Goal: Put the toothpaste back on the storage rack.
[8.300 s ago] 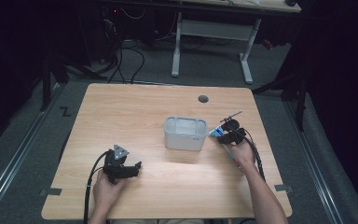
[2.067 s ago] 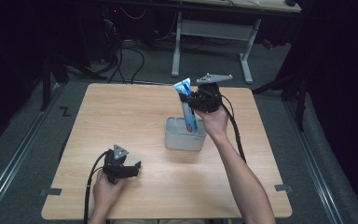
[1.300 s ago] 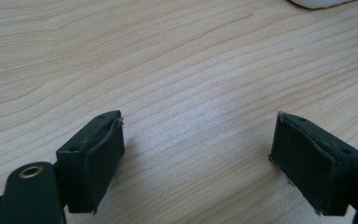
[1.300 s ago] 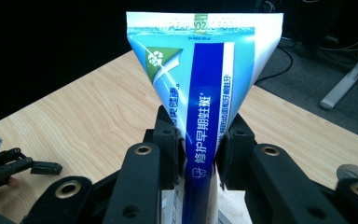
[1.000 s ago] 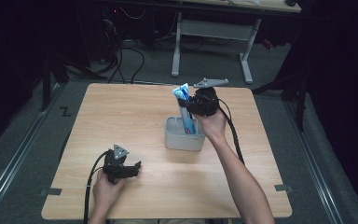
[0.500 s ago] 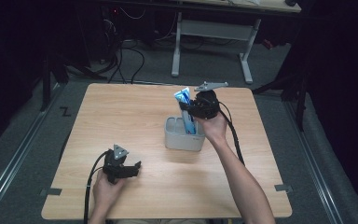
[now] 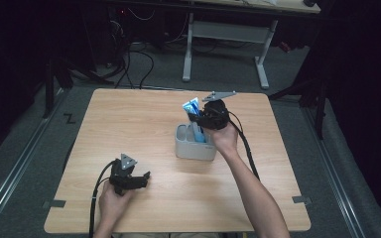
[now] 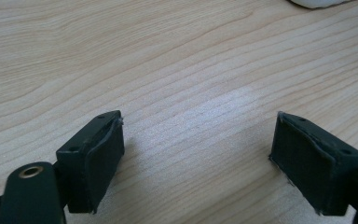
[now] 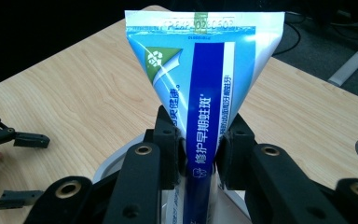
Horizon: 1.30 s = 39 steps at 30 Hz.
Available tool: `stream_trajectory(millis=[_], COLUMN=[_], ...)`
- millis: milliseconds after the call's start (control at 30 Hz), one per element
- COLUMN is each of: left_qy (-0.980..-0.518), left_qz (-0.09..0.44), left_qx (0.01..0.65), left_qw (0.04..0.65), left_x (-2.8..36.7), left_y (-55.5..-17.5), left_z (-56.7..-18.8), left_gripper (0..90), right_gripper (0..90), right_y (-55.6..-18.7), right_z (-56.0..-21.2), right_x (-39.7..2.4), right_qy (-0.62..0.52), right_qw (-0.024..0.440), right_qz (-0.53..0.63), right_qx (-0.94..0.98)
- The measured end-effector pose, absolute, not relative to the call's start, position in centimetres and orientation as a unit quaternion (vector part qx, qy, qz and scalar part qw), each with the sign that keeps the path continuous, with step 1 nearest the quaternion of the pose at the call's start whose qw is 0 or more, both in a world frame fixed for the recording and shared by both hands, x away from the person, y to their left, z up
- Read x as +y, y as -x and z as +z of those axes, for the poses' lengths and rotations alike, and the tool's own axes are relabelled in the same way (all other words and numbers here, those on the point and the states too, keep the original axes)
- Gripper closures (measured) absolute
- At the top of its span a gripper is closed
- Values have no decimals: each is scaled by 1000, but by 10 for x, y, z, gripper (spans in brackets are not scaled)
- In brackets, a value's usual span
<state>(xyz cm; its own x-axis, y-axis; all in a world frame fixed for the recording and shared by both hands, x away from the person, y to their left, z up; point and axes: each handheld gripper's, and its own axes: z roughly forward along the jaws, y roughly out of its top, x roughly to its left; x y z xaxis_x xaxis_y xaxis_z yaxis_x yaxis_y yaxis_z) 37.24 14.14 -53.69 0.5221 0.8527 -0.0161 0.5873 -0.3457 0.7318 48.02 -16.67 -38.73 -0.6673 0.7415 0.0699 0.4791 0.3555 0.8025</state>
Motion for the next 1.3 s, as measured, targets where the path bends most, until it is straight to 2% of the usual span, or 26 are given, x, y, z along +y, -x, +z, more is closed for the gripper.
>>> stream_trajectory(millis=[600,1300], left_qy=[-798,-799], left_qz=[189,188], left_qx=[451,450], left_qw=[353,352], left_x=[141,141], left_y=[-372,-372], left_z=[-537,-537], left_gripper=[175,175], right_gripper=[722,697], right_y=[-484,-479], right_z=[-408,-412], right_x=[-165,-162], right_qy=[-382,-380], right_qw=[146,144], right_qz=[403,390], right_qx=[819,827])
